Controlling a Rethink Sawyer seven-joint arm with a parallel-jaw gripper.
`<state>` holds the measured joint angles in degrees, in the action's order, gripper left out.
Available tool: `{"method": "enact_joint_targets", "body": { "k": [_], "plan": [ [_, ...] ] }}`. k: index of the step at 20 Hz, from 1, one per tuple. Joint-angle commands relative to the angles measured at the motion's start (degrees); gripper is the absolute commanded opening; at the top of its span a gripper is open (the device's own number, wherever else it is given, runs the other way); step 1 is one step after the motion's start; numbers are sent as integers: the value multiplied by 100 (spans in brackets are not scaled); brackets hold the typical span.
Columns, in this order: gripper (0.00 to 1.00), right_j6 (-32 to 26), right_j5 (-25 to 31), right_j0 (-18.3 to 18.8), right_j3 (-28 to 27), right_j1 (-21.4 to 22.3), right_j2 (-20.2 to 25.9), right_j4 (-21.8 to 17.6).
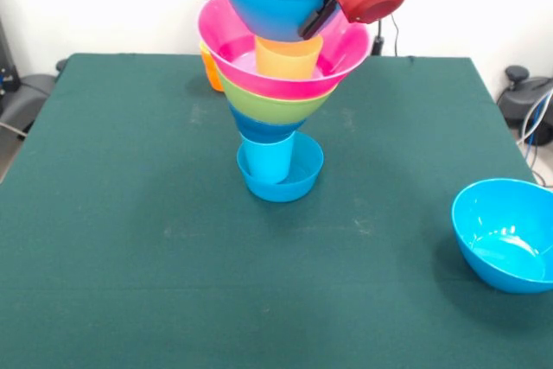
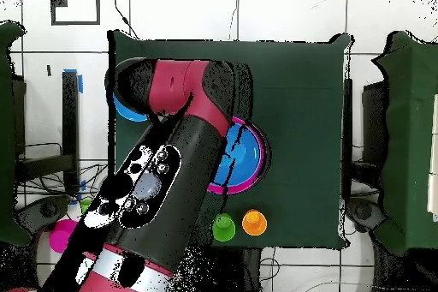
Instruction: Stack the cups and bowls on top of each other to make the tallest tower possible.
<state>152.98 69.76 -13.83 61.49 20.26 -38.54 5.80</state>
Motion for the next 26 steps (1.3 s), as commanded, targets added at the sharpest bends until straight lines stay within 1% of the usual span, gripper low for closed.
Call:
{"method": "enact_joint_targets", "body": {
  "k": [1,6,8,11,17,20,23,26],
  "plan": [
    [100,1128,-34,13,-4,-361,341,63],
    [100,1057,-139,13,10,-366,318,-1],
    [100,1103,-40,37,9,-342,359,98],
    [100,1182,30,25,6,-302,312,133],
    [100,1044,186,46,-68,-222,259,102],
    [100,945,380,58,-152,-146,250,114],
    [100,721,600,149,-262,-13,241,102],
    [100,641,745,195,-333,66,288,141]
  ]
}}
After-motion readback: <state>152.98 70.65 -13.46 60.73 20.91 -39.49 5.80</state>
